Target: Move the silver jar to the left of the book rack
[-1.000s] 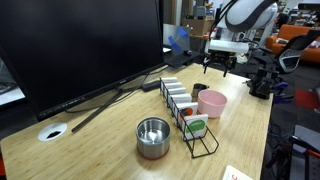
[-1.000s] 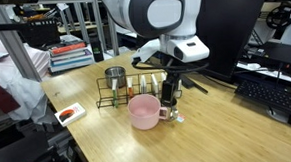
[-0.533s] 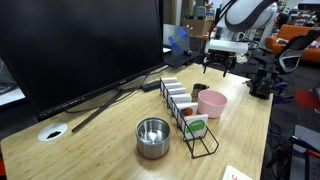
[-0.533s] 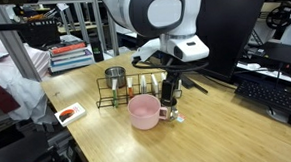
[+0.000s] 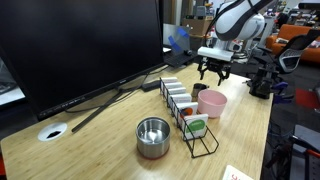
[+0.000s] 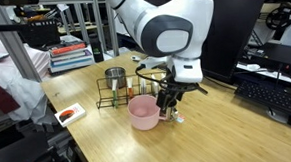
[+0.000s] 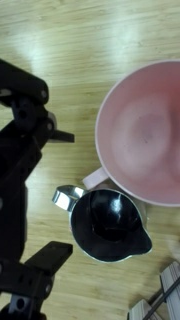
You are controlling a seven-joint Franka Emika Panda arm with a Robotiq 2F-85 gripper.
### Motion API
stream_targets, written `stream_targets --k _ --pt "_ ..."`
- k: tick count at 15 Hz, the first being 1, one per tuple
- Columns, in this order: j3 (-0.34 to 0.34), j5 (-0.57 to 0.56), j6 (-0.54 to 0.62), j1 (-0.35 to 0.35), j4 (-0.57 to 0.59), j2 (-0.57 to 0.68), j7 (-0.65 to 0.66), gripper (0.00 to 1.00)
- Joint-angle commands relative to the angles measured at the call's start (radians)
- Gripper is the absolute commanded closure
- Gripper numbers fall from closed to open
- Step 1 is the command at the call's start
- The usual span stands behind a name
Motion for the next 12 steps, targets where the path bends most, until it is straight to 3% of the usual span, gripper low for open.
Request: stream_targets --k 1,4,5,12 --pt "0.006 0.117 -0.002 -0.039 0.053 0.041 0.07 0.0" --pt "0.01 0.186 -0.031 -0.068 0.088 0.068 0.089 0.0" --pt "0.0 0.142 0.0 -0.052 0.057 0.05 0.072 0.0" --pt "0.009 0.184 -0.007 -0.067 0.084 0.078 0.091 0.0"
